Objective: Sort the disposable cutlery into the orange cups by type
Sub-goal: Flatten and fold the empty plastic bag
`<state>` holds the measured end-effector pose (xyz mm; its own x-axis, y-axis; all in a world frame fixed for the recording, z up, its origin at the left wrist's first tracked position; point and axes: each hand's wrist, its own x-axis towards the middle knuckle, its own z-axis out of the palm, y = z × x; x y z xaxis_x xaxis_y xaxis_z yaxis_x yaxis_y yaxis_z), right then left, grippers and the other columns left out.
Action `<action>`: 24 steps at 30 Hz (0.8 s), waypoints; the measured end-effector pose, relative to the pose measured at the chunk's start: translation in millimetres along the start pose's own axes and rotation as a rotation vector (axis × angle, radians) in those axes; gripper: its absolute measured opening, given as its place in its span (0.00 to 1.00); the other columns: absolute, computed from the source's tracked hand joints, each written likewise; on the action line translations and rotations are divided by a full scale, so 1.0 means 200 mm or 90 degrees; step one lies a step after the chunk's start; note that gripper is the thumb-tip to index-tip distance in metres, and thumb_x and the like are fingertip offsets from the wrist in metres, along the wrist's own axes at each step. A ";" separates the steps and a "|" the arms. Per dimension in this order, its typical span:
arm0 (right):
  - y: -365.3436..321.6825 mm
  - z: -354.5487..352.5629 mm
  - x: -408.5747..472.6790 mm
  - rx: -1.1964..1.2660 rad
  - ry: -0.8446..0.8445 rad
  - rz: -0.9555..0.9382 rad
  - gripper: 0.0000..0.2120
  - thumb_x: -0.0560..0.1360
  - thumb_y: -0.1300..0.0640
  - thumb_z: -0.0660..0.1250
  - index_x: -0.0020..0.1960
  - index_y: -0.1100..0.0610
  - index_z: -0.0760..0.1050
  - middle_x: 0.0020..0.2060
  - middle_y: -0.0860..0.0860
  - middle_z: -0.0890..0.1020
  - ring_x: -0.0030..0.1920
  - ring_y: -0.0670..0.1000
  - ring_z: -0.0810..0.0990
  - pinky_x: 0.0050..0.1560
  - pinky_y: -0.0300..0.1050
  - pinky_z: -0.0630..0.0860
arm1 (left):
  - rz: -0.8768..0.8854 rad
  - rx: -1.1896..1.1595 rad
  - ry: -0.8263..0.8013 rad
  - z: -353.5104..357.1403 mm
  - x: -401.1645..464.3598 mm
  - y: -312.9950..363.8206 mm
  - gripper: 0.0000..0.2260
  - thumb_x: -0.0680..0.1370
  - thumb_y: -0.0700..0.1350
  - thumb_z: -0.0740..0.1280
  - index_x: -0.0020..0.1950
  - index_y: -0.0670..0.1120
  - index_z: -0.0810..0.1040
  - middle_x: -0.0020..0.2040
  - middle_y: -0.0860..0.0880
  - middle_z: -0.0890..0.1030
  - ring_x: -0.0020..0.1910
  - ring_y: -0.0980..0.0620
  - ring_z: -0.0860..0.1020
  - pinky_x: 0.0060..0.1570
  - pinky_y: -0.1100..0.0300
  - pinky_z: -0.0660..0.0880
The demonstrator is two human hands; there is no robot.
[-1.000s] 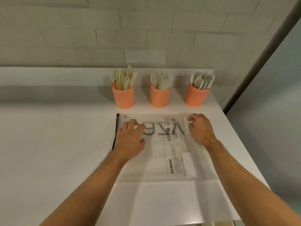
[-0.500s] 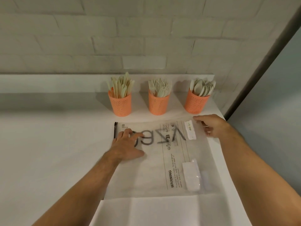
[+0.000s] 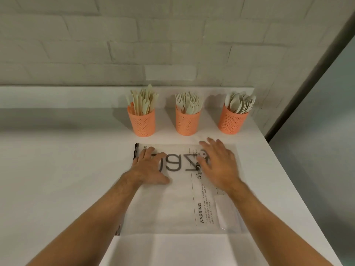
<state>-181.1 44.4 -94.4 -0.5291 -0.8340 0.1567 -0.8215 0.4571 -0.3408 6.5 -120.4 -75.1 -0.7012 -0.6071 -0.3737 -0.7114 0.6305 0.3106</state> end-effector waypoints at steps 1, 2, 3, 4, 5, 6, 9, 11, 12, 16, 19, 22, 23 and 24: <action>0.00 0.03 -0.02 -0.049 -0.076 0.013 0.27 0.81 0.37 0.52 0.79 0.41 0.56 0.80 0.46 0.55 0.80 0.53 0.50 0.77 0.56 0.51 | -0.001 -0.019 -0.011 0.00 0.01 -0.03 0.45 0.66 0.62 0.73 0.77 0.61 0.53 0.79 0.50 0.46 0.78 0.48 0.43 0.75 0.47 0.49; 0.02 0.05 -0.04 -0.074 -0.132 0.034 0.29 0.81 0.34 0.48 0.80 0.39 0.49 0.81 0.45 0.49 0.81 0.52 0.43 0.78 0.55 0.44 | 0.003 -0.029 -0.020 0.01 0.01 -0.06 0.45 0.67 0.63 0.72 0.78 0.61 0.52 0.80 0.51 0.45 0.79 0.49 0.41 0.76 0.47 0.49; 0.04 0.06 -0.05 -0.087 -0.169 0.052 0.30 0.80 0.32 0.44 0.80 0.38 0.45 0.81 0.44 0.45 0.81 0.52 0.39 0.78 0.54 0.40 | 0.014 -0.029 -0.022 0.03 0.01 -0.08 0.44 0.69 0.64 0.70 0.78 0.60 0.50 0.80 0.52 0.43 0.79 0.50 0.40 0.76 0.48 0.48; 0.06 0.07 -0.05 -0.095 -0.191 0.064 0.31 0.80 0.32 0.42 0.80 0.38 0.42 0.81 0.44 0.43 0.80 0.52 0.37 0.78 0.54 0.38 | 0.030 -0.026 -0.012 0.04 0.00 -0.11 0.42 0.71 0.65 0.68 0.78 0.60 0.50 0.80 0.52 0.41 0.79 0.51 0.38 0.77 0.48 0.46; 0.07 0.07 -0.05 -0.107 -0.194 0.067 0.31 0.79 0.31 0.41 0.80 0.38 0.42 0.81 0.44 0.43 0.80 0.52 0.37 0.77 0.55 0.37 | 0.044 -0.026 0.009 0.06 -0.01 -0.12 0.40 0.73 0.66 0.66 0.79 0.59 0.50 0.80 0.53 0.41 0.78 0.52 0.38 0.77 0.49 0.45; 0.06 0.06 -0.05 -0.120 -0.178 0.066 0.32 0.79 0.31 0.40 0.80 0.38 0.42 0.81 0.44 0.43 0.80 0.53 0.37 0.77 0.56 0.37 | 0.053 -0.022 0.039 0.08 -0.03 -0.13 0.38 0.74 0.65 0.64 0.79 0.58 0.51 0.80 0.52 0.41 0.79 0.52 0.38 0.76 0.50 0.45; -0.05 0.03 -0.09 -0.128 -0.080 0.061 0.34 0.76 0.32 0.37 0.81 0.41 0.48 0.81 0.45 0.46 0.81 0.55 0.39 0.77 0.59 0.41 | 0.076 0.077 0.194 0.11 -0.09 -0.09 0.32 0.78 0.63 0.55 0.79 0.51 0.55 0.81 0.46 0.47 0.79 0.47 0.44 0.76 0.50 0.46; -0.14 0.01 -0.18 -0.093 -0.067 0.055 0.34 0.77 0.34 0.37 0.81 0.41 0.48 0.81 0.45 0.47 0.81 0.54 0.40 0.77 0.58 0.42 | 0.083 0.122 0.301 0.14 -0.16 -0.03 0.29 0.78 0.58 0.52 0.75 0.45 0.65 0.78 0.40 0.60 0.78 0.41 0.56 0.75 0.46 0.55; -0.17 0.01 -0.25 -0.081 -0.075 0.051 0.33 0.77 0.34 0.37 0.81 0.41 0.47 0.81 0.44 0.46 0.81 0.52 0.40 0.77 0.56 0.43 | 0.090 0.118 0.328 0.17 -0.19 0.00 0.29 0.77 0.57 0.51 0.72 0.43 0.70 0.75 0.39 0.65 0.76 0.39 0.62 0.73 0.44 0.60; -0.22 0.06 -0.45 -0.083 -0.152 0.051 0.33 0.76 0.31 0.37 0.80 0.38 0.42 0.79 0.41 0.38 0.80 0.50 0.36 0.77 0.53 0.41 | 0.076 0.090 0.295 0.34 -0.31 0.00 0.31 0.78 0.59 0.47 0.76 0.45 0.64 0.77 0.42 0.62 0.77 0.42 0.59 0.73 0.48 0.56; -0.18 0.08 -0.50 -0.110 -0.172 0.061 0.32 0.77 0.30 0.37 0.79 0.37 0.38 0.78 0.39 0.36 0.79 0.48 0.34 0.78 0.52 0.39 | 0.028 0.047 0.259 0.40 -0.34 -0.07 0.35 0.76 0.67 0.38 0.80 0.53 0.49 0.81 0.49 0.46 0.79 0.49 0.43 0.75 0.55 0.41; -0.17 0.08 -0.50 -0.113 -0.172 0.059 0.32 0.77 0.29 0.37 0.79 0.35 0.38 0.78 0.38 0.36 0.79 0.47 0.33 0.79 0.52 0.38 | 0.054 0.025 0.273 0.39 -0.36 -0.08 0.36 0.76 0.67 0.40 0.80 0.50 0.52 0.81 0.48 0.49 0.79 0.50 0.44 0.76 0.56 0.41; -0.17 0.07 -0.50 -0.104 -0.177 0.056 0.32 0.77 0.29 0.36 0.79 0.35 0.38 0.78 0.38 0.36 0.79 0.48 0.33 0.78 0.52 0.37 | 0.064 0.003 0.286 0.38 -0.36 -0.08 0.36 0.77 0.66 0.43 0.79 0.48 0.57 0.80 0.47 0.52 0.79 0.49 0.46 0.76 0.55 0.44; -0.17 0.06 -0.49 -0.094 -0.174 0.053 0.33 0.76 0.28 0.36 0.79 0.35 0.39 0.78 0.38 0.36 0.79 0.49 0.33 0.78 0.53 0.38 | 0.073 -0.017 0.301 0.37 -0.37 -0.08 0.34 0.78 0.64 0.46 0.77 0.46 0.62 0.80 0.46 0.56 0.79 0.47 0.49 0.77 0.54 0.46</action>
<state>-98.2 107.2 -110.0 -0.5351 -0.8351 -0.1275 -0.8107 0.5501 -0.2006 73.6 -50.3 -117.8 -0.7148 -0.6920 0.1009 -0.6250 0.6969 0.3517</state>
